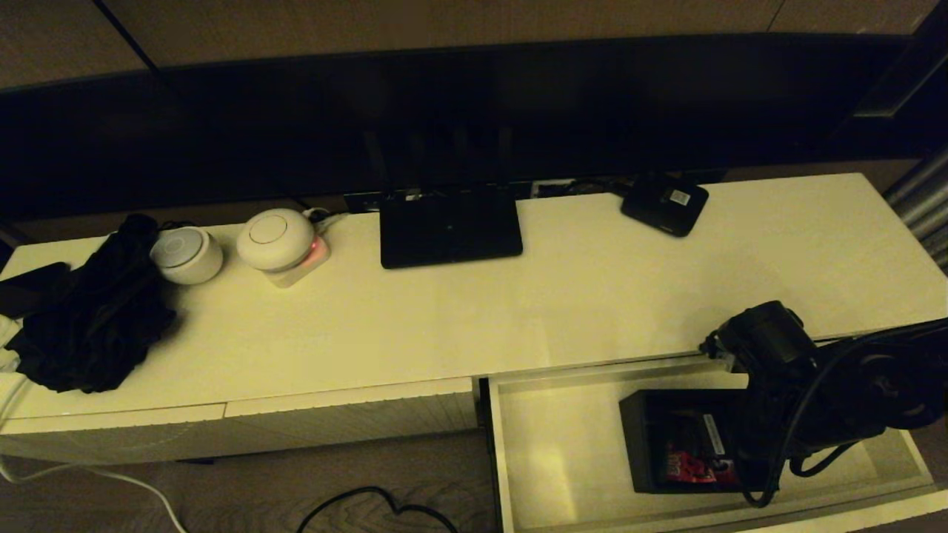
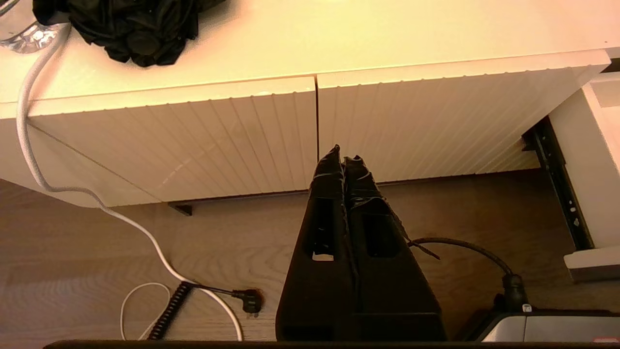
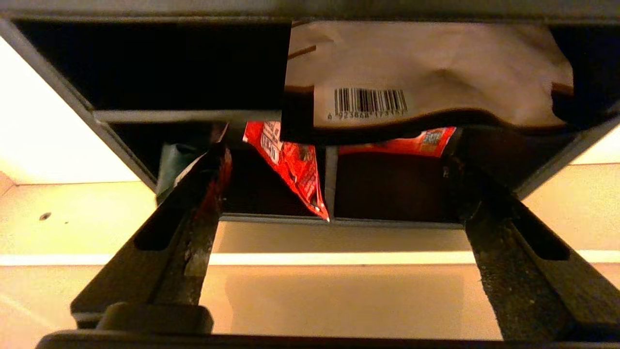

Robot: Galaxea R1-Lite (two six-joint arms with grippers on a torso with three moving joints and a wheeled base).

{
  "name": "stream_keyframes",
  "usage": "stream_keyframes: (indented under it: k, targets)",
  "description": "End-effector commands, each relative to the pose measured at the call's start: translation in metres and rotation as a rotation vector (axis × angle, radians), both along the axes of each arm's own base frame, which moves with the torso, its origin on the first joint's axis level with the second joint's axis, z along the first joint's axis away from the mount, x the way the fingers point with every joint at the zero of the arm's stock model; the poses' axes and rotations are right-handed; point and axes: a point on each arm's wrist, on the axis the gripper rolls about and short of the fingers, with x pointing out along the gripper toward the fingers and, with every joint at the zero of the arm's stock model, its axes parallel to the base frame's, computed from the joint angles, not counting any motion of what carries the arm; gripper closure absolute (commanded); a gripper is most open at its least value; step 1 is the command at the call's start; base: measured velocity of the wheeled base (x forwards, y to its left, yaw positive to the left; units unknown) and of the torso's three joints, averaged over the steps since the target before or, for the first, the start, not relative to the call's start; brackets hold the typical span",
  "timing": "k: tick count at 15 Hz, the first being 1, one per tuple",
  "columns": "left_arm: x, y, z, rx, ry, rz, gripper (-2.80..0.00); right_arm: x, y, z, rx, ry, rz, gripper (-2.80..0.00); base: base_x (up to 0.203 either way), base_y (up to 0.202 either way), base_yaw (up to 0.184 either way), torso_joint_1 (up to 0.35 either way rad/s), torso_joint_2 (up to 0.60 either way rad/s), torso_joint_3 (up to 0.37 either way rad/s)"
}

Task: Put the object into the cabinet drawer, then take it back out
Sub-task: Take the storage box out of the drawer and put it on the table

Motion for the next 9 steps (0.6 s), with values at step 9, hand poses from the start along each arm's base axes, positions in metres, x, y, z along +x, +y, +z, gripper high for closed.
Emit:
stream_keyframes:
  k: [9]
  targets:
    - [0.000, 0.000, -0.001, 0.000, 0.003, -0.001, 0.00, 0.007, 0.001, -0.016, -0.007, 0.038, 0.001, -2.80, 0.000, 0.000, 0.000, 0.000, 0.00, 0.000]
